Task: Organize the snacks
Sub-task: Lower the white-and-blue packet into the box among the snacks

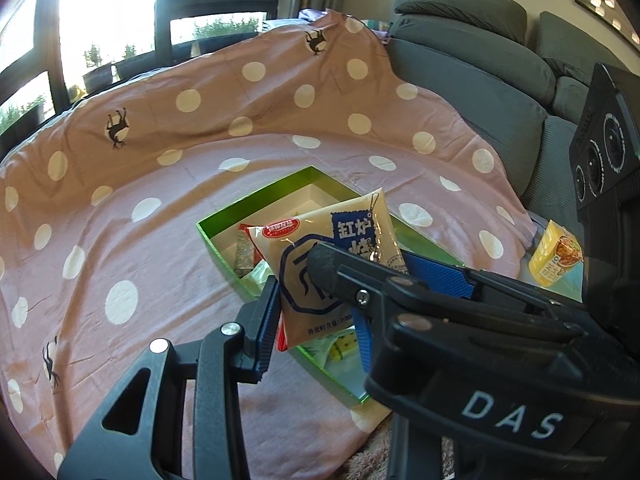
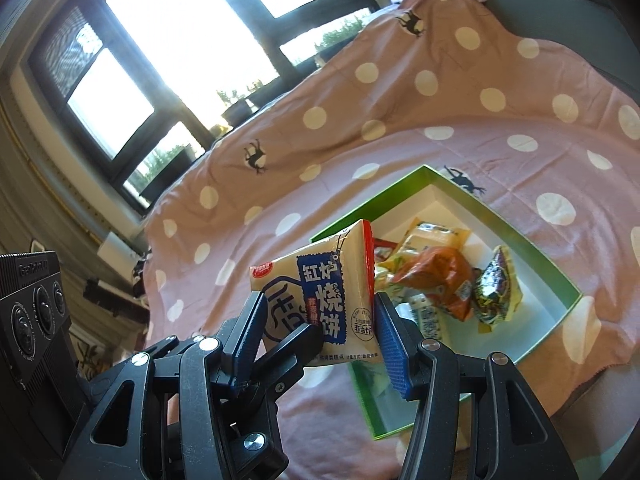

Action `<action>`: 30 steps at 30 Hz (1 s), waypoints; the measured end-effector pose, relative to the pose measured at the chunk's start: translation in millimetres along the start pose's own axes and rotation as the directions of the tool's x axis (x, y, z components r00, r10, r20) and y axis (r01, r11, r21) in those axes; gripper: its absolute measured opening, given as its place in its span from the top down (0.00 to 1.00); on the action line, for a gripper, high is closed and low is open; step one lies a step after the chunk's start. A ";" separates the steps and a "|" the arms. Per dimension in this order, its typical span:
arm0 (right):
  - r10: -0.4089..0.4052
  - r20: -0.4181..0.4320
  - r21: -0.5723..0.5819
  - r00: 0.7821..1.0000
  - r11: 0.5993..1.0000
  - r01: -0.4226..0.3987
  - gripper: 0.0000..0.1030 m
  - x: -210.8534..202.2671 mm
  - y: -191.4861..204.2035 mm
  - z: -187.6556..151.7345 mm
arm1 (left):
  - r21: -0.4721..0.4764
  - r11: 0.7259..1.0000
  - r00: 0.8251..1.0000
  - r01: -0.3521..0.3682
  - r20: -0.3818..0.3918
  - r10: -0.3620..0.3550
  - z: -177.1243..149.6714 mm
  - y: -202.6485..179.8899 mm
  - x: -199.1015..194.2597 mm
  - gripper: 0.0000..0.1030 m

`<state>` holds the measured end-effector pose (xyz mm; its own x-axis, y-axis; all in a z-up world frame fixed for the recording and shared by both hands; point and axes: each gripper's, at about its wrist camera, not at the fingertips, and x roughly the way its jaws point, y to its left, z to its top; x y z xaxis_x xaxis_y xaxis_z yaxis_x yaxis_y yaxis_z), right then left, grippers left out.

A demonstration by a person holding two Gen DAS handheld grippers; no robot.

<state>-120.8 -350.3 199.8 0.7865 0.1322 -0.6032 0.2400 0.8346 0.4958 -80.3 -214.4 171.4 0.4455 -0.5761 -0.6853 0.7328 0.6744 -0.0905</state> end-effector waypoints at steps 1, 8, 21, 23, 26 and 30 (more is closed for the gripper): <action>-0.004 0.001 0.003 1.000 1.000 0.004 0.45 -0.2 -1.7 0.8 | 0.003 1.000 1.000 0.006 -0.004 -0.006 1.2 -1.4 2.4 0.68; -0.028 -0.003 0.034 1.000 0.999 0.028 0.45 2.0 -17.7 6.9 | 0.015 0.999 0.999 0.033 -0.030 -0.032 7.1 -6.7 16.8 0.68; -0.064 -0.036 0.070 0.997 0.995 0.066 0.45 14.8 -42.8 22.3 | 0.013 0.997 0.995 0.076 -0.071 -0.075 20.5 -15.2 45.1 0.68; -0.067 -0.041 0.073 0.997 0.995 0.070 0.45 16.6 -46.4 24.8 | 0.012 0.997 0.994 0.078 -0.077 -0.077 21.6 -17.0 48.5 0.68; -0.069 -0.048 0.080 0.996 0.994 0.072 0.45 19.2 -51.4 27.0 | 0.016 0.997 0.993 0.081 -0.084 -0.079 22.8 -18.6 52.6 0.68; -0.075 -0.057 0.088 0.996 0.993 0.080 0.45 22.0 -56.9 28.9 | 0.013 0.996 0.992 0.087 -0.097 -0.086 25.1 -18.8 58.5 0.68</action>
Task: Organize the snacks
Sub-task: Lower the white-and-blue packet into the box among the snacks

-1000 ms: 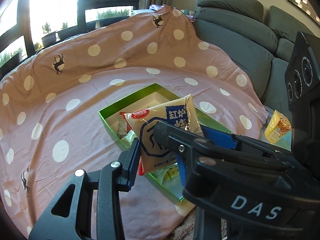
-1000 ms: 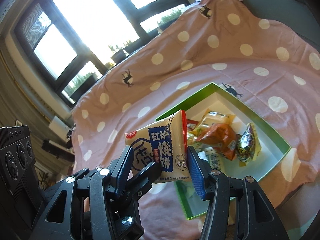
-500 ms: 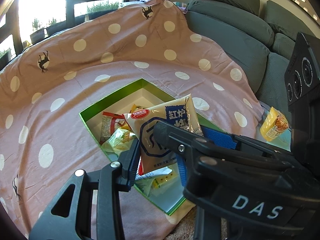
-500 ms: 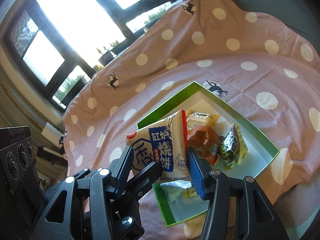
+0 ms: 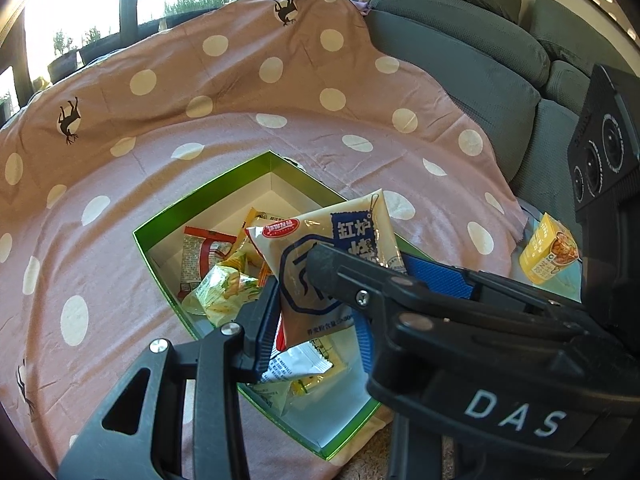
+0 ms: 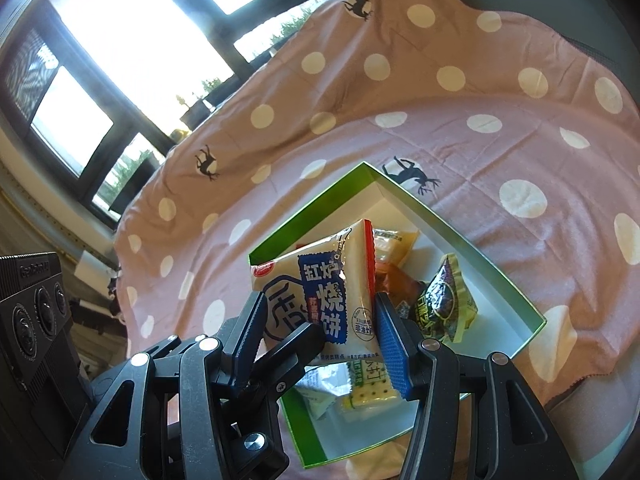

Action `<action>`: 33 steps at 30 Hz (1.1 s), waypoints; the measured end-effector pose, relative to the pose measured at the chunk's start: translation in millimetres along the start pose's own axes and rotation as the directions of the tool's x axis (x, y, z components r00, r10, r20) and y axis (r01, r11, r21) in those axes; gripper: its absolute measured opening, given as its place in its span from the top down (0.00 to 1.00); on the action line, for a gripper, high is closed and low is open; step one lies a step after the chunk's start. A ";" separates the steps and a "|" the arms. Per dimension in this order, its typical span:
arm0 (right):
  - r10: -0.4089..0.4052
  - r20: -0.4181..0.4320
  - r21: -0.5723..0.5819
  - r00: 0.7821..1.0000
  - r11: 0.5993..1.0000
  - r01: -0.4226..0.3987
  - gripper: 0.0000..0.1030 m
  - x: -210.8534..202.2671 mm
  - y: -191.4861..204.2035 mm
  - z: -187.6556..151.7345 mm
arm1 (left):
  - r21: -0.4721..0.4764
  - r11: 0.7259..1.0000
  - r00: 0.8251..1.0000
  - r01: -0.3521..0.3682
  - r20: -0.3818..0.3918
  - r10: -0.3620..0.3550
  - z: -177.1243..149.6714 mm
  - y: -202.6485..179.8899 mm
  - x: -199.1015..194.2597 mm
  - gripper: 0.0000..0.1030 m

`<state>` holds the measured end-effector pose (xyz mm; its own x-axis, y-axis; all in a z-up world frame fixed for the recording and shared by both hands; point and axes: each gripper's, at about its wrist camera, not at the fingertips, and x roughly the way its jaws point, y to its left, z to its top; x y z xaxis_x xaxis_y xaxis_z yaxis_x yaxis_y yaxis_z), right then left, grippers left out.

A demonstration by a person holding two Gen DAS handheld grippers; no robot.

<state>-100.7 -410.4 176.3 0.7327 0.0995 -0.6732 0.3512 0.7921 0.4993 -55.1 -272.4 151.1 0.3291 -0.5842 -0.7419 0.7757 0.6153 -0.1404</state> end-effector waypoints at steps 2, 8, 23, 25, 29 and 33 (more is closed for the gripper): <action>-0.001 -0.004 0.003 1.000 1.000 0.001 0.45 1.4 -1.3 1.1 | -0.001 1.000 1.000 0.001 -0.004 -0.001 1.1 0.8 1.9 0.68; -0.011 -0.016 0.010 1.000 1.000 0.011 0.45 4.8 -4.4 2.2 | -0.009 1.000 1.000 0.012 -0.020 -0.013 3.3 1.2 8.5 0.68; -0.059 -0.049 0.024 0.997 0.998 0.060 0.45 9.6 -17.9 -1.4 | -0.049 0.997 0.995 0.062 -0.075 -0.065 -4.1 -0.9 27.3 0.68; -0.065 -0.059 0.029 0.996 0.997 0.067 0.45 11.6 -20.3 -3.3 | -0.054 0.996 0.994 0.064 -0.085 -0.069 -6.2 -1.4 30.4 0.68; -0.073 -0.075 0.035 0.994 0.996 0.076 0.45 15.2 -24.5 -5.8 | -0.064 0.995 0.992 0.073 -0.101 -0.079 -9.2 -1.6 35.6 0.68; -0.085 -0.082 0.035 0.993 0.995 0.088 0.45 17.0 -26.9 -7.0 | -0.074 0.994 0.989 0.085 -0.113 -0.093 -10.5 -1.5 39.3 0.68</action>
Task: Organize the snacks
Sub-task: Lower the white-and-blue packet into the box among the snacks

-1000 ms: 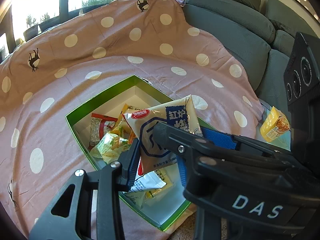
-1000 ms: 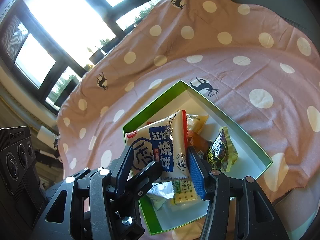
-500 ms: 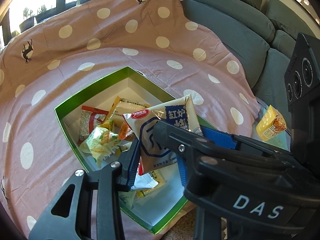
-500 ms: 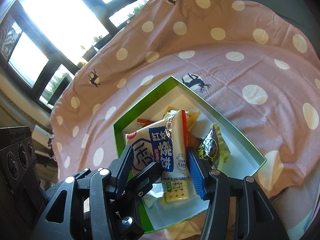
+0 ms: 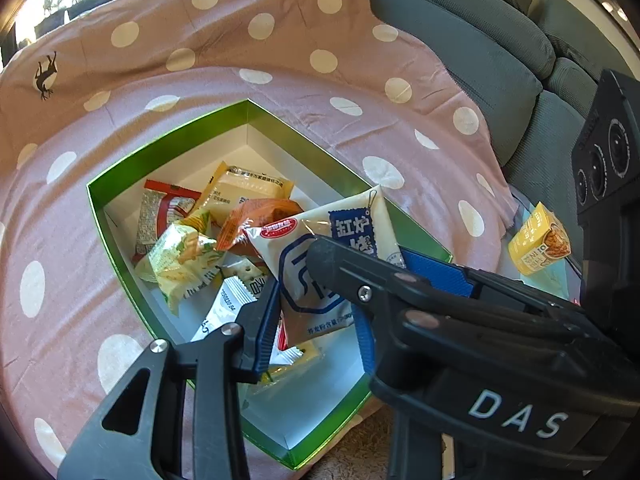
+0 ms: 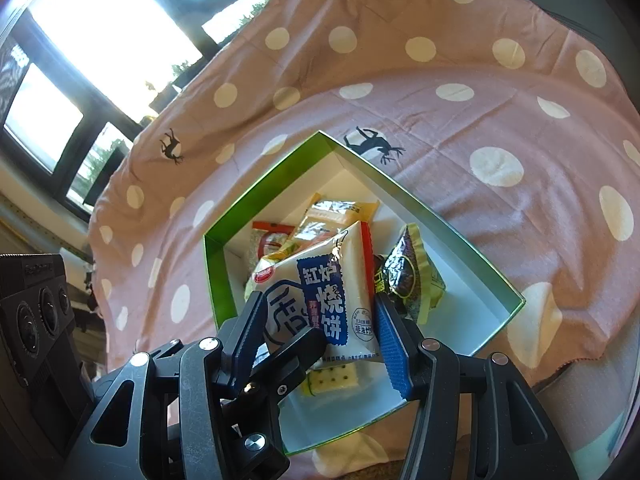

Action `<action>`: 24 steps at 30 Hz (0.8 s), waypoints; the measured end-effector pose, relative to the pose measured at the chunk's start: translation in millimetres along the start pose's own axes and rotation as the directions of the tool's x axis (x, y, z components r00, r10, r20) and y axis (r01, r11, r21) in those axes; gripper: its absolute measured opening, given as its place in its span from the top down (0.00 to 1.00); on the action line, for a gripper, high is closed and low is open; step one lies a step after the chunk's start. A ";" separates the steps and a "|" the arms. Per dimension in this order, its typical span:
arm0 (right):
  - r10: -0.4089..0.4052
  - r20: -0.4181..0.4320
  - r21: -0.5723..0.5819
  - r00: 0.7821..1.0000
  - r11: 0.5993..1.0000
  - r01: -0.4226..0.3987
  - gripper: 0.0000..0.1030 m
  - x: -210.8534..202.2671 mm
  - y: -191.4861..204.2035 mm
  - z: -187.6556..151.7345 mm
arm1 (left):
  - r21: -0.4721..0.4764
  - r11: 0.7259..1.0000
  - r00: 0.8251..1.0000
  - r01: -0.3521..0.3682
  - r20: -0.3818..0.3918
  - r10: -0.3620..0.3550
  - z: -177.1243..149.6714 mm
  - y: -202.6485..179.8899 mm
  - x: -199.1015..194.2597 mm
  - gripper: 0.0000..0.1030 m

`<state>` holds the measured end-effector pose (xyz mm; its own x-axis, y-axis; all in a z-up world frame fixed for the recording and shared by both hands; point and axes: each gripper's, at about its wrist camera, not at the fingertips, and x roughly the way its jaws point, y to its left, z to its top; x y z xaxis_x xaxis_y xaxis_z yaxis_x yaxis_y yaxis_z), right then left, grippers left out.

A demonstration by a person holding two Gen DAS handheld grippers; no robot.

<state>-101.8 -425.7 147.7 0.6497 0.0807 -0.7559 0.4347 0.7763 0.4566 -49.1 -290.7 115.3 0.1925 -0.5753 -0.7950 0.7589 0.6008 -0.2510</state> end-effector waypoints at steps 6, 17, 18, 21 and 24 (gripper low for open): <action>-0.015 -0.010 0.006 1.000 1.000 0.015 0.45 1.7 -3.9 -1.4 | -0.008 1.000 1.000 0.014 -0.018 -0.014 -2.6 0.1 6.1 0.67; -0.040 -0.042 0.020 0.998 0.999 0.040 0.45 8.6 -12.6 -5.3 | -0.025 0.999 0.998 0.032 -0.053 -0.033 -6.0 0.4 20.0 0.67; -0.042 -0.044 0.021 0.998 0.999 0.043 0.45 9.4 -13.2 -5.6 | -0.027 0.999 0.998 0.034 -0.056 -0.035 -6.2 0.8 21.4 0.67; -0.050 -0.051 0.023 0.997 0.998 0.052 0.45 11.7 -14.5 -7.0 | -0.032 0.999 0.997 0.040 -0.064 -0.042 -7.1 1.7 24.7 0.67; -0.059 -0.057 0.022 0.997 0.998 0.061 0.45 14.0 -15.0 -7.6 | -0.043 0.998 0.996 0.049 -0.073 -0.052 -7.9 3.5 28.3 0.67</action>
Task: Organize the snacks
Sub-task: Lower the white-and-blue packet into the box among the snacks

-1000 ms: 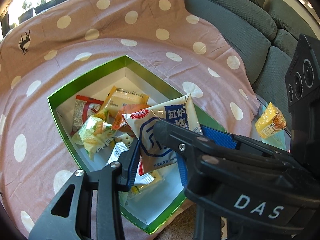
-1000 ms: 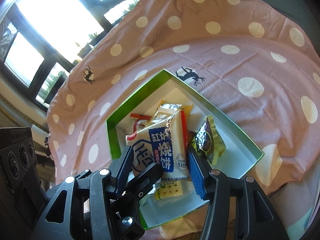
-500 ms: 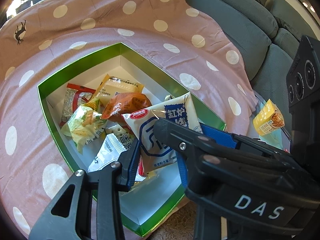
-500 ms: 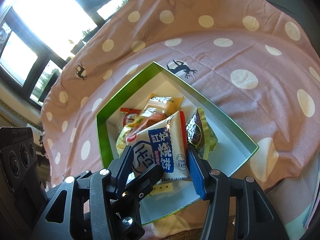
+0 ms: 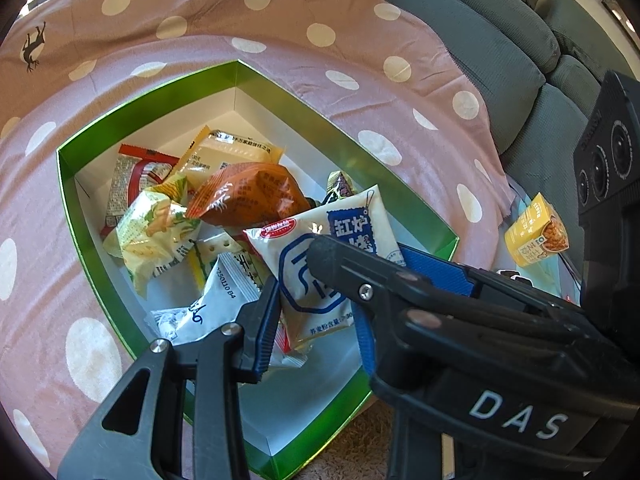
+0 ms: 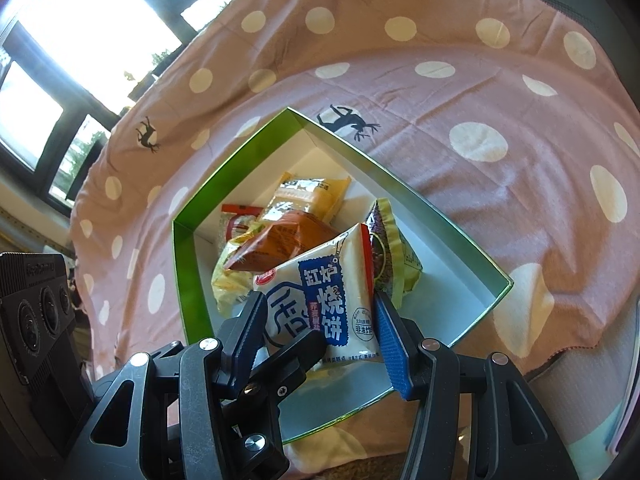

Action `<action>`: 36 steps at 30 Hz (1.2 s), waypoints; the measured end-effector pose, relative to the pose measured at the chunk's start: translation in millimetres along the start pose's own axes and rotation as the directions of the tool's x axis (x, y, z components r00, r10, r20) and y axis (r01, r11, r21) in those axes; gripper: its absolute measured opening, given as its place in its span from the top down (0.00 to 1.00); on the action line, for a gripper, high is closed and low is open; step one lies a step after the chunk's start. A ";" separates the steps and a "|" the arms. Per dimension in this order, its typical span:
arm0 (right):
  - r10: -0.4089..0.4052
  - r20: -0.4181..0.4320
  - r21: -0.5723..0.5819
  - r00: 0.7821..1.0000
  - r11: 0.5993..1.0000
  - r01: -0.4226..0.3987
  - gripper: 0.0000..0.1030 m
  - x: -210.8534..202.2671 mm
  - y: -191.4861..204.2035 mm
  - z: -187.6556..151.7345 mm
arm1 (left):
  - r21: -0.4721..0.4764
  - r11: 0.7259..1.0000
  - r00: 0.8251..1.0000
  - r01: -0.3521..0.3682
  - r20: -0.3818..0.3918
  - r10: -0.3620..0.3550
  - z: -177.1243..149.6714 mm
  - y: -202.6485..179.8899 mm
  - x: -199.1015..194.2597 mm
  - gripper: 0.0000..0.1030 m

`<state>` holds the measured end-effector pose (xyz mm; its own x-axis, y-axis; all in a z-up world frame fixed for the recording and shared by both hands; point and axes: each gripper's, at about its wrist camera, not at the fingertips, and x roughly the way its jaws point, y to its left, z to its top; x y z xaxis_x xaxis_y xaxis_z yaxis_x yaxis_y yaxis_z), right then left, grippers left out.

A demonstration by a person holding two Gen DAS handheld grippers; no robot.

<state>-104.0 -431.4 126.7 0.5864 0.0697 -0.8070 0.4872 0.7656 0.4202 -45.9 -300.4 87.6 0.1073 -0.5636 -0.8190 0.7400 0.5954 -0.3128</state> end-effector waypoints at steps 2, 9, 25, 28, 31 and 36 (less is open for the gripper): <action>-0.007 -0.005 0.000 1.000 1.000 0.007 0.45 2.3 -0.4 0.4 | -0.007 1.000 1.000 0.004 -0.009 -0.004 -0.2 1.9 3.1 0.67; -0.018 -0.024 0.002 1.000 1.000 0.018 0.45 10.6 -2.0 0.4 | -0.014 1.000 1.000 0.004 -0.019 -0.004 -1.4 4.8 7.3 0.68; -0.063 -0.035 -0.027 0.997 0.998 0.062 0.45 18.8 4.7 1.2 | -0.046 0.999 0.999 0.011 -0.039 -0.013 -0.1 12.1 16.4 0.69; -0.073 -0.037 -0.032 0.997 0.997 0.071 0.45 20.1 5.5 1.9 | -0.048 0.999 0.999 0.012 -0.040 -0.014 0.1 13.0 17.3 0.69; -0.081 -0.034 -0.036 0.996 0.996 0.080 0.45 21.0 5.6 2.2 | -0.048 0.999 0.999 0.012 -0.039 -0.014 -0.4 13.9 17.8 0.69; -0.088 -0.030 -0.040 0.996 0.995 0.087 0.45 21.7 5.0 2.6 | -0.052 0.999 0.999 0.013 -0.042 -0.015 -0.4 14.9 19.7 0.69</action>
<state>-87.2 -427.8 112.4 0.5214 0.0211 -0.8531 0.5101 0.7937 0.3314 -33.1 -302.4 66.6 0.0682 -0.5484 -0.8334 0.7055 0.6172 -0.3484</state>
